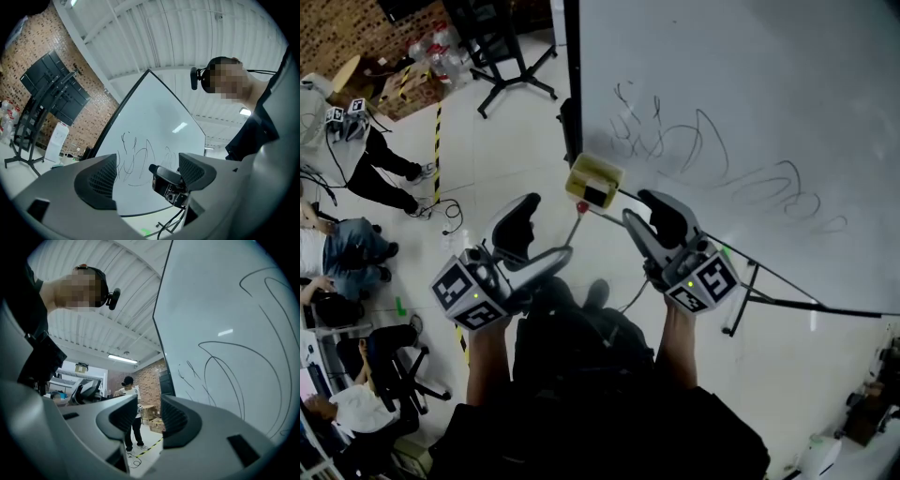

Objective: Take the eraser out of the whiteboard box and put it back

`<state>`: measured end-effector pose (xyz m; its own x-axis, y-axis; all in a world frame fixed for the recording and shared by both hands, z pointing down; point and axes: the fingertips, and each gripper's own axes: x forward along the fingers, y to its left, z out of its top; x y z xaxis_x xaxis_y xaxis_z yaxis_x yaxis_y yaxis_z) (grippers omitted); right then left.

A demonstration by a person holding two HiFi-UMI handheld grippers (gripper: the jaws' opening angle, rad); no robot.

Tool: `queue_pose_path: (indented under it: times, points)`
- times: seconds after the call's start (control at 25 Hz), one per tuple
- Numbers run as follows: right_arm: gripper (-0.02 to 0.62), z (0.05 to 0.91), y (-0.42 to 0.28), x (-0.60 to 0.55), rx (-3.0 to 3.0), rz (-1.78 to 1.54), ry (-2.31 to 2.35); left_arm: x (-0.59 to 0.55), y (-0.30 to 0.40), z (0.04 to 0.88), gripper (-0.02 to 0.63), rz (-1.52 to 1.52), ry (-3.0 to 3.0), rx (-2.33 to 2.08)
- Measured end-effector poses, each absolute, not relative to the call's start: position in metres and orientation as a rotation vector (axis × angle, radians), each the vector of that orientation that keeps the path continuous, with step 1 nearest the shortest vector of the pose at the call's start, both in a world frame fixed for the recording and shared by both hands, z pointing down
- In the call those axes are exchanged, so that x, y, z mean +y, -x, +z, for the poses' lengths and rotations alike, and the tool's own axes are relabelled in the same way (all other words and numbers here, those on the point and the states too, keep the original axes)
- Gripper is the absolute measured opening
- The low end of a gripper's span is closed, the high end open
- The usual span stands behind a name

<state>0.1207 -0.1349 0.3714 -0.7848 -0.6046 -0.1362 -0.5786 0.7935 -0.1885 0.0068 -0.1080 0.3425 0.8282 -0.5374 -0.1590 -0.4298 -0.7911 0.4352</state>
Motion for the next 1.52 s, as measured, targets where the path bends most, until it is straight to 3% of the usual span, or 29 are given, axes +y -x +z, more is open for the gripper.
queue_pose_path:
  times: [0.84, 1.52]
  points:
    - [0.218, 0.509, -0.082, -0.206, 3.161, -0.366, 1.311, -0.166, 0.03, 0.352, 0.414, -0.424, -2.601, -0.607]
    - [0.233, 0.57, -0.073, -0.222, 3.36, -0.38, 1.434, -0.178, 0.031, 0.375, 0.414, -0.378, -2.585, -0.517]
